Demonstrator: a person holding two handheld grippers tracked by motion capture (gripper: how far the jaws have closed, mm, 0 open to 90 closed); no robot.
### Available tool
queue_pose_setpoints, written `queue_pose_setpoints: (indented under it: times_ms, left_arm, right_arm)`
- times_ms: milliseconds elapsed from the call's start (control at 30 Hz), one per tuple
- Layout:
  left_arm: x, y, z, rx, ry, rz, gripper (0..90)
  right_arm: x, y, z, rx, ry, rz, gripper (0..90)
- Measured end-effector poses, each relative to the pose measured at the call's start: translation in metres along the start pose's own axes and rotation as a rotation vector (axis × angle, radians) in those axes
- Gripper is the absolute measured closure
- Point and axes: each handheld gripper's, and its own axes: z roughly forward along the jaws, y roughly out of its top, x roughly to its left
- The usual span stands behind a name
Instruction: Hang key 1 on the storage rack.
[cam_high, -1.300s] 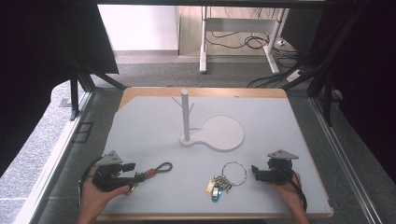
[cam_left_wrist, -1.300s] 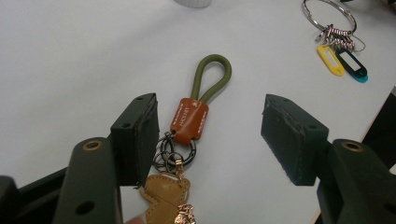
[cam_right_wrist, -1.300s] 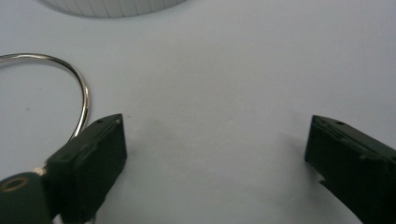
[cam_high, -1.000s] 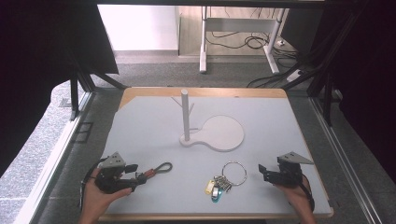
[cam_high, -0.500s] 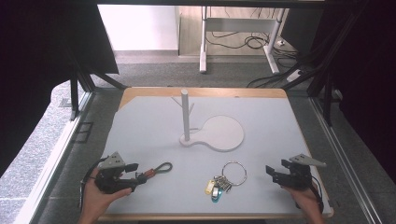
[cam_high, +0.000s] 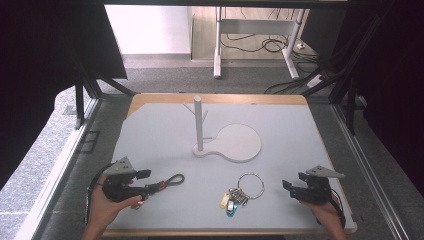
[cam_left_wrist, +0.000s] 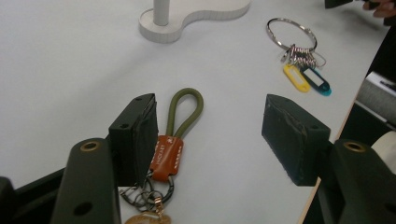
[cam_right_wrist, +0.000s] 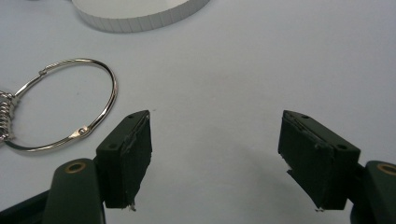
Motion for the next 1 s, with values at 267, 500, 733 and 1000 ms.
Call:
queue_pose_setpoints:
  times_ms: [267,500,733,1000]
  left_arm:
    - [0.008,0.020,-0.014,0.067,-0.001,0.050,37.4]
    - [0.010,0.032,-0.007,0.175,-0.016,0.084,37.6]
    - [0.010,0.044,0.002,0.287,-0.001,0.120,38.9]
    - [0.015,0.056,0.001,0.303,-0.019,0.103,39.6]
  right_arm:
    - [-0.004,0.001,-0.006,-0.005,-0.018,0.017,26.5]
    - [-0.006,0.000,-0.007,0.003,-0.019,0.032,27.2]
    - [-0.004,-0.001,-0.001,0.029,-0.015,0.018,27.2]
    - [-0.003,0.000,-0.002,0.027,-0.013,0.013,27.2]
